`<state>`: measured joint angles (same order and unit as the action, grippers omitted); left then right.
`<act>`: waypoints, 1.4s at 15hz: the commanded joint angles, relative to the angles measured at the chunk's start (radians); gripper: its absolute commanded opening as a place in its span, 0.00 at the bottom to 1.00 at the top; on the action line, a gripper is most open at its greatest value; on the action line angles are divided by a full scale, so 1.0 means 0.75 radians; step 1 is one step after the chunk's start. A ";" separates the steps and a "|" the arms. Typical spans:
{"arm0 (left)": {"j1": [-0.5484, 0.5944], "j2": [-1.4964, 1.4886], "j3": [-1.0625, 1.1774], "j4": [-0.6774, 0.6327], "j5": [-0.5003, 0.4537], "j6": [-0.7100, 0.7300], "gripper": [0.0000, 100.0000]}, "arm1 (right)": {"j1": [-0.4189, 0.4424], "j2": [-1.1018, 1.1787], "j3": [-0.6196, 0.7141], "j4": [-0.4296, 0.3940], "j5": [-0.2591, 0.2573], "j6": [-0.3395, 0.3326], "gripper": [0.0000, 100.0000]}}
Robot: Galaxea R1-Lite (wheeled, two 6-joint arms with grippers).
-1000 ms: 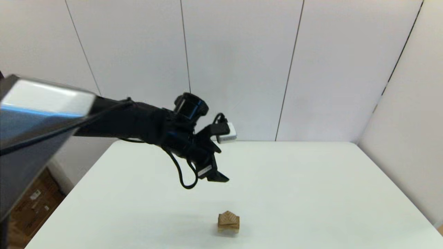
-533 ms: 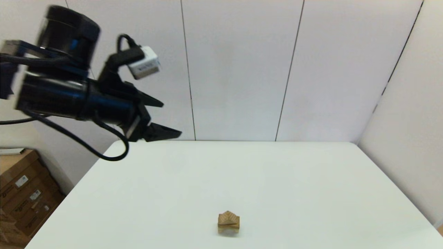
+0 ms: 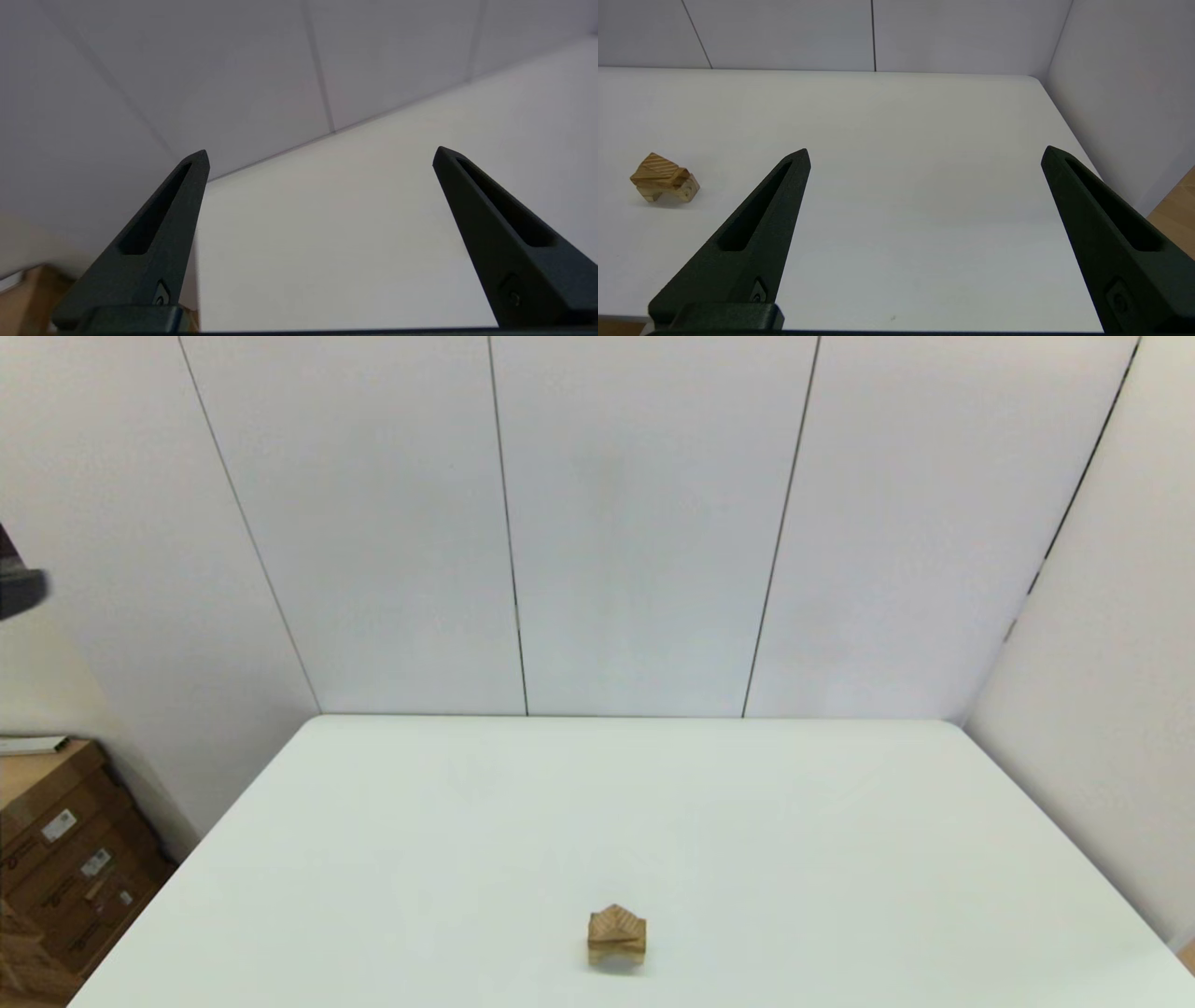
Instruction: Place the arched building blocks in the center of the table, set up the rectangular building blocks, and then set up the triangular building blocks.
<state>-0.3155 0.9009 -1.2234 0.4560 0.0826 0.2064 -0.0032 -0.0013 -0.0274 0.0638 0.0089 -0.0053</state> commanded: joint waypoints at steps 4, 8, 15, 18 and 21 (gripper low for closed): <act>0.226 -0.645 0.271 0.008 0.356 0.023 1.00 | 0.000 0.000 0.000 0.001 0.000 -0.001 1.00; 0.384 -0.882 0.449 0.000 0.313 0.163 1.00 | 0.000 0.000 0.000 0.001 0.000 -0.001 1.00; 0.423 -1.199 0.919 -0.037 0.186 -0.044 1.00 | 0.000 0.000 0.000 0.001 0.000 -0.001 1.00; 0.423 -1.199 1.181 -0.090 0.066 -0.175 1.00 | 0.000 0.000 0.002 0.001 0.000 -0.001 1.00; 0.423 -1.199 1.541 -0.502 0.049 -0.132 1.00 | 0.000 0.000 0.000 0.001 0.000 -0.001 1.00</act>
<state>0.0013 0.0023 -0.2430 0.3002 0.1340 0.0902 -0.0032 -0.0013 -0.0274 0.0638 0.0089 -0.0057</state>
